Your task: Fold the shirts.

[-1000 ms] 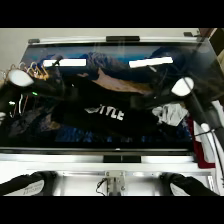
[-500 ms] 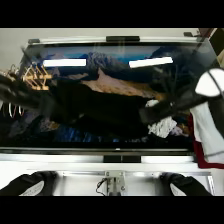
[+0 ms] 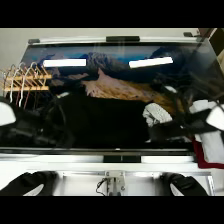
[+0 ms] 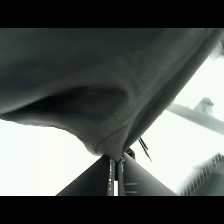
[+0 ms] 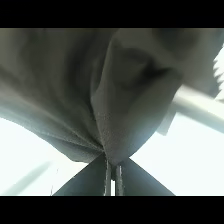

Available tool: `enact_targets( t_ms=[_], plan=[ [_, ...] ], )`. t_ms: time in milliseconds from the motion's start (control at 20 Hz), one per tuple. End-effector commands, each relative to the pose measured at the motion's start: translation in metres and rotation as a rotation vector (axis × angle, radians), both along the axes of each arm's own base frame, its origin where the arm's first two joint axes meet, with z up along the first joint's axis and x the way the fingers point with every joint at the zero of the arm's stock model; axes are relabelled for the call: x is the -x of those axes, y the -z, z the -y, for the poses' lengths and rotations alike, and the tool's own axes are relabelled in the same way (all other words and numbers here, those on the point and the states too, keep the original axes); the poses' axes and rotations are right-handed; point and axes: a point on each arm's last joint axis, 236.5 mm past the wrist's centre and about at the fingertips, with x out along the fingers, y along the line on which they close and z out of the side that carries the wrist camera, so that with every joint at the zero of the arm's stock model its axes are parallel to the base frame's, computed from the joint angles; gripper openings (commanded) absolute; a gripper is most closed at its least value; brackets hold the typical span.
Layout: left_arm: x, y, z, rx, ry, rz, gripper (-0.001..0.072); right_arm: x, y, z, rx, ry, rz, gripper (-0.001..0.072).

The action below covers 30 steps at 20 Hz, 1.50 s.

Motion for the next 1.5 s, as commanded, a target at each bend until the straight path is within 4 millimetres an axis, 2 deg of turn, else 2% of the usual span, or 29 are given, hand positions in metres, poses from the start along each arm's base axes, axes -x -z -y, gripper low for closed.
enact_targets(
  t_ms=[0, 50, 150, 250, 300, 350, 400, 500, 600, 650, 700, 850, 900, 1000, 1050, 1200, 1300, 1450],
  plan=[
    [-0.076, 0.032, -0.014, 0.011, -0.129, 0.058, 0.0045, -0.076, 0.036, -0.015, -0.008, 0.051, 0.088, 0.0063],
    [-0.096, 0.047, -0.022, 0.015, -0.169, 0.035, 0.0046, -0.098, 0.060, -0.024, -0.014, 0.065, 0.064, 0.0063],
    [-0.125, 0.079, -0.034, 0.043, -0.209, -0.056, 0.0046, -0.138, 0.099, -0.040, -0.028, 0.087, 0.023, 0.0064],
    [-0.143, 0.109, -0.038, 0.085, -0.244, -0.163, 0.0046, -0.172, 0.122, -0.062, -0.082, 0.085, 0.003, 0.0066],
    [-0.147, 0.121, -0.034, 0.112, -0.249, -0.211, 0.0046, -0.185, 0.128, -0.075, -0.121, 0.083, -0.008, 0.0106],
    [-0.149, 0.133, -0.027, 0.150, -0.243, -0.253, 0.0046, -0.197, 0.130, -0.085, -0.156, 0.090, -0.013, 0.0350],
    [-0.151, 0.141, -0.019, 0.189, -0.236, -0.283, 0.0046, -0.205, 0.129, -0.091, -0.170, 0.084, -0.009, 0.0540],
    [-0.154, 0.147, -0.005, 0.264, -0.225, -0.317, 0.0046, -0.222, 0.111, -0.086, -0.137, 0.055, 0.067, 0.0543],
    [-0.155, 0.145, -0.002, 0.294, -0.186, -0.288, 0.0047, -0.235, 0.084, -0.071, -0.047, 0.009, 0.174, 0.0543],
    [-0.155, 0.143, -0.002, 0.299, -0.170, -0.279, 0.0047, -0.234, 0.076, -0.071, -0.004, -0.026, 0.202, 0.0543],
    [-0.156, 0.139, -0.002, 0.304, -0.154, -0.272, 0.0047, -0.226, 0.078, -0.073, 0.058, -0.079, 0.207, 0.0544],
    [-0.160, 0.118, -0.004, 0.329, -0.084, -0.234, 0.0047, -0.192, 0.104, -0.078, 0.272, -0.257, 0.160, 0.0544],
    [-0.164, 0.111, -0.006, 0.335, -0.070, -0.214, 0.0047, -0.182, 0.110, -0.089, 0.305, -0.309, 0.151, 0.0544],
    [-0.175, 0.102, -0.010, 0.341, -0.076, -0.177, 0.0047, -0.175, 0.118, -0.106, 0.361, -0.383, 0.185, 0.0544],
    [-0.179, 0.100, -0.013, 0.343, -0.083, -0.167, 0.0047, -0.174, 0.122, -0.113, 0.376, -0.396, 0.198, 0.0544],
    [-0.182, 0.101, -0.018, 0.343, -0.096, -0.165, 0.0047, -0.152, 0.138, -0.129, 0.375, -0.451, 0.140, 0.0544],
    [-0.183, 0.101, -0.019, 0.344, -0.097, -0.160, 0.0047, -0.145, 0.139, -0.136, 0.379, -0.477, 0.138, 0.0544],
    [-0.185, 0.103, -0.021, 0.345, -0.097, -0.158, 0.0047, -0.131, 0.144, -0.133, 0.418, -0.515, 0.107, 0.0545]
  ],
)
